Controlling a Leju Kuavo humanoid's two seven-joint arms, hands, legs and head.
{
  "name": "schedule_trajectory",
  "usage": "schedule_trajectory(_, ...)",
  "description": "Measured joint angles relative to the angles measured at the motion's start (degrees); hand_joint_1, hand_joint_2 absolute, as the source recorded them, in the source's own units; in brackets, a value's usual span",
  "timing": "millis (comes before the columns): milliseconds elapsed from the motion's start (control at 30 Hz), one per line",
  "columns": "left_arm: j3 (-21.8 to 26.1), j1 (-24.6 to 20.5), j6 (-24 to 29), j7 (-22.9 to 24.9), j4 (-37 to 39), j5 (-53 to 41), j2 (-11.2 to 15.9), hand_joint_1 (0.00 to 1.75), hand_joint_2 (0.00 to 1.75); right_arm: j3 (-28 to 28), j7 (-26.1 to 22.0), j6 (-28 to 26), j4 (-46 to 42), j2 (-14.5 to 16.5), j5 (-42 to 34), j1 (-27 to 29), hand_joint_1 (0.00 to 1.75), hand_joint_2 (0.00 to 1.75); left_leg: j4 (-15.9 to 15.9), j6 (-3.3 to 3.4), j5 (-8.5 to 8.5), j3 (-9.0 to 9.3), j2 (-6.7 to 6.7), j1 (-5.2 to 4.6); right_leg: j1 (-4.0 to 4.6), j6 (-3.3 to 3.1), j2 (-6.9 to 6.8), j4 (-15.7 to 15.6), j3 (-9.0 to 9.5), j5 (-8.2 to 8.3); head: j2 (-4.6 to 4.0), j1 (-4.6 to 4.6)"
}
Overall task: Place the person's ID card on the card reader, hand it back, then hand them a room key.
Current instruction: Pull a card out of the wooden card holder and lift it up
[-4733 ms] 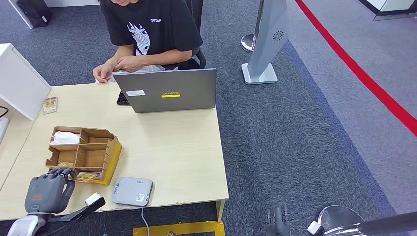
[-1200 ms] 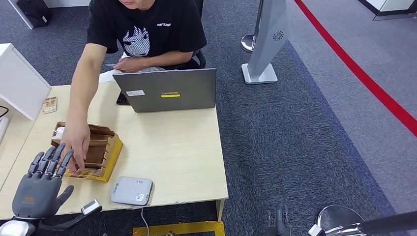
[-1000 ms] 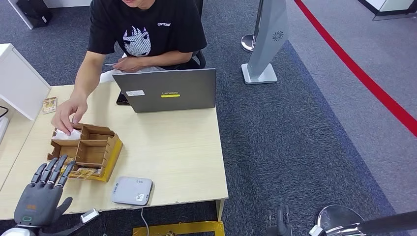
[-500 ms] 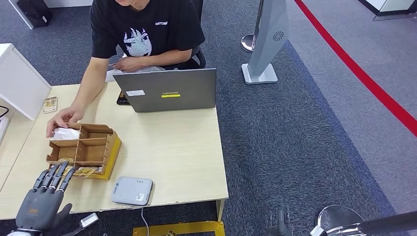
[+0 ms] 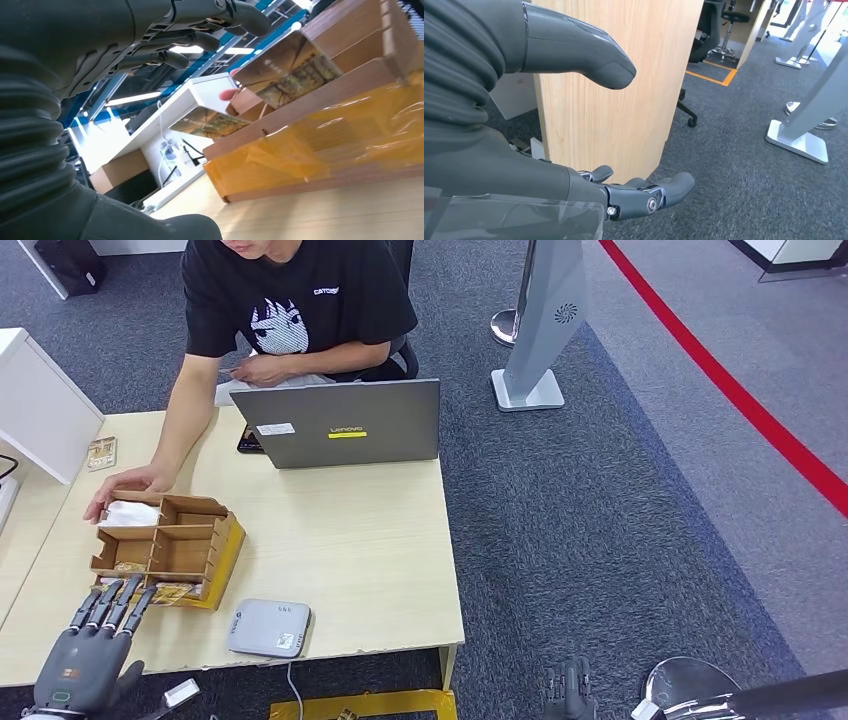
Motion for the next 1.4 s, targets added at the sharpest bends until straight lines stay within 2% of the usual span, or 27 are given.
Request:
schedule_trajectory(133, 0.0, -1.6, 0.6, 0.6, 1.1, 0.4, -0.2, 0.00, 1.75, 0.0, 0.1, 0.0, 0.0, 0.0, 0.4, 0.0, 0.00, 1.75, 0.0, 0.00, 0.01, 0.00, -0.03, 0.00, 0.00, 0.00, -0.06, 0.0, -0.01, 0.00, 0.00, -0.01)
schedule_trajectory(333, 0.0, -10.0, 0.6, 0.1, 5.8, 0.1, -2.8, 0.00, 1.75, 0.2, 0.2, 0.0, 0.0, 0.3, 1.5, -0.3, 0.00, 1.75, 0.0, 0.03, 0.07, 0.00, -0.22, 0.00, 0.00, -0.03, -0.30, 0.0, 0.08, 0.05, 0.00, 0.01)
schedule_trajectory(467, 0.0, -12.7, 0.6, 0.1, 7.8, 0.0, -4.1, 0.00, 1.75, 0.2, 0.2, 0.0, 0.0, 0.4, 1.6, -0.3, 0.00, 1.75, 0.0, 0.01, 0.09, 0.02, -0.16, -0.02, 0.00, -0.04, -0.21, 0.0, 0.05, 0.08, 0.00, -0.01)
schedule_trajectory(933, 0.0, -14.4, 0.7, 0.1, 10.1, 0.1, -6.1, 0.00, 1.75, 0.2, 0.2, 0.0, 0.0, 0.4, 1.7, -0.3, 0.00, 1.75, 0.0, -0.01, 0.07, 0.01, -0.15, -0.01, 0.00, -0.04, -0.19, 0.0, 0.01, 0.04, 0.00, -0.01)
schedule_trajectory(1400, 0.0, -14.6, 0.7, 0.1, 10.4, 0.1, -6.3, 0.00, 1.75, 0.2, 0.2, 0.0, 0.0, 0.4, 1.7, -0.3, 0.00, 1.75, 0.0, -0.01, 0.07, 0.01, -0.15, -0.01, 0.00, -0.03, -0.18, 0.0, 0.01, 0.04, 0.00, 0.00)
